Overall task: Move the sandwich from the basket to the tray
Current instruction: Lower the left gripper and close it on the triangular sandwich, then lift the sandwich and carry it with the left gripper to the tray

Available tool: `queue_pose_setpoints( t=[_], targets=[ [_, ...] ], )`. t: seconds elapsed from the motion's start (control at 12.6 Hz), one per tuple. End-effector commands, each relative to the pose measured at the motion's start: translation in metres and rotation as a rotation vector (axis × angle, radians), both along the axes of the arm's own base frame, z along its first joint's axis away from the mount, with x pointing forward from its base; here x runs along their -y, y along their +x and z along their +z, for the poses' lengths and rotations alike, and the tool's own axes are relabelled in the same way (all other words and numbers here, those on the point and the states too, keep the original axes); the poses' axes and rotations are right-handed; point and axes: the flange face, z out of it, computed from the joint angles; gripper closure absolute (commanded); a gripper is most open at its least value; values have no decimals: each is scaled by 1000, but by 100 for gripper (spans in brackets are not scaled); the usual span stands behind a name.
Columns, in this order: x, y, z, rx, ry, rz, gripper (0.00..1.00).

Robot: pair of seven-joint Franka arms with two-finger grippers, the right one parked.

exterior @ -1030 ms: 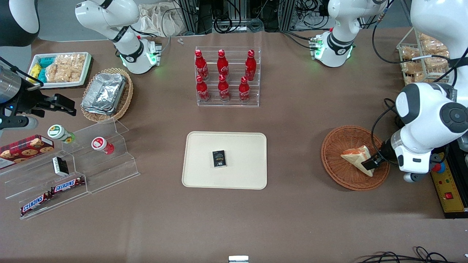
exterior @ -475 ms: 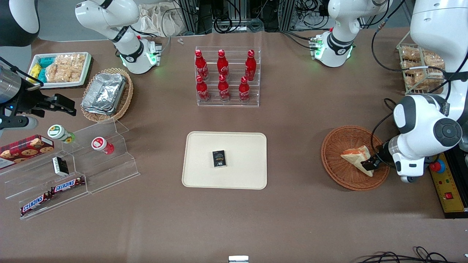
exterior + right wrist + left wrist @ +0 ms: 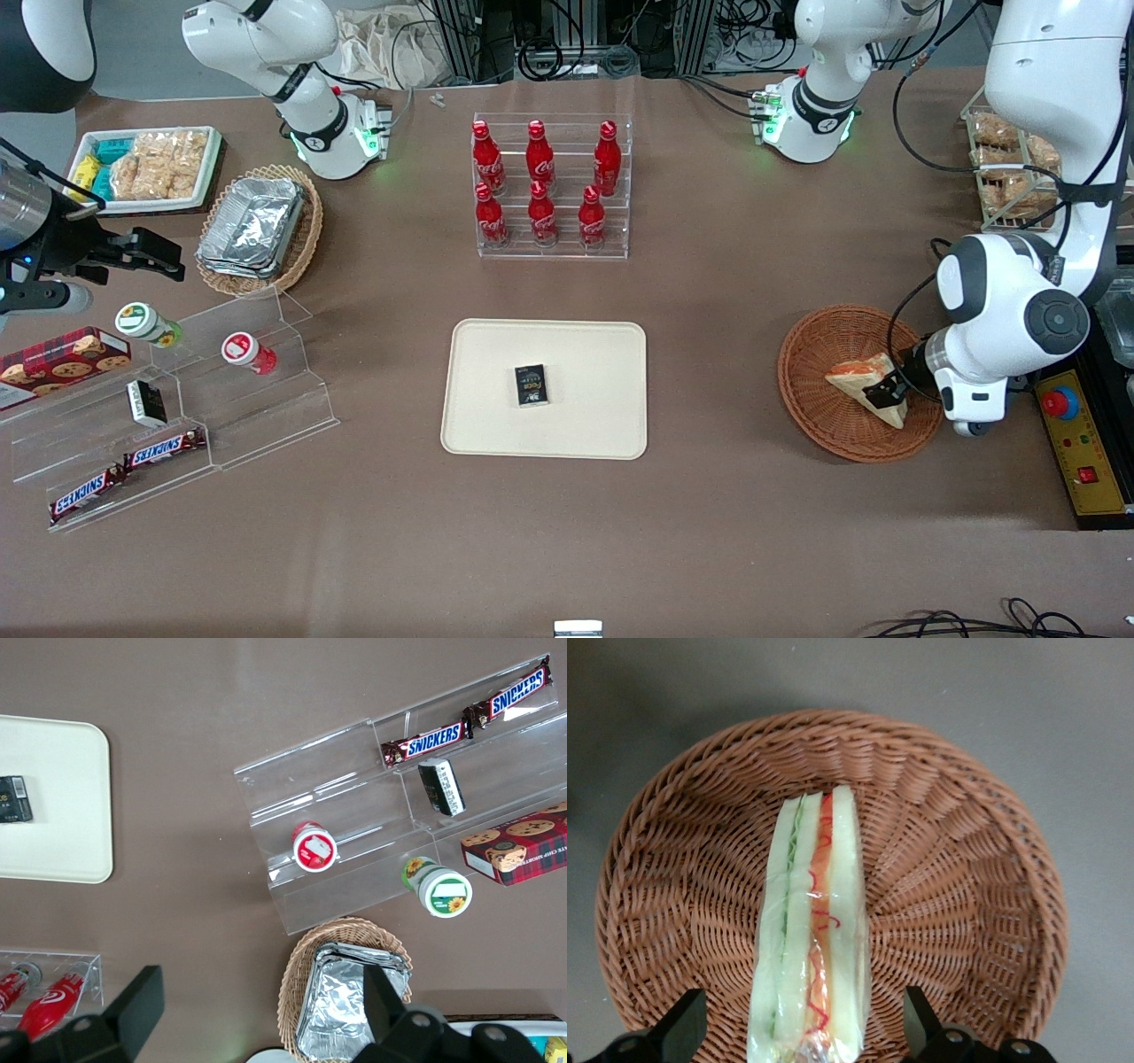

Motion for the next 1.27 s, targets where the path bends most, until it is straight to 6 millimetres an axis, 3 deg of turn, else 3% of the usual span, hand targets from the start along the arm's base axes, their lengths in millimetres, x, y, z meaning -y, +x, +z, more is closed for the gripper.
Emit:
queue_pose_setpoints(
  t=[0.0, 0.4, 0.48, 0.55, 0.63, 0.71, 0.95, 1.19],
  targets=[
    [-5, -8, -12, -6, 8, 26, 0],
    [-4, -10, -44, 1, -2, 26, 3],
    [-4, -8, -45, 13, -3, 38, 19],
    [-4, -6, -45, 27, -2, 75, 42],
    [-2, -5, -47, 25, -1, 104, 74],
    [-1, -5, -45, 28, 1, 104, 100],
    [-1, 1, -30, 49, 3, 93, 100],
    [-2, 27, 33, 2, 13, 82, 100]
  ],
)
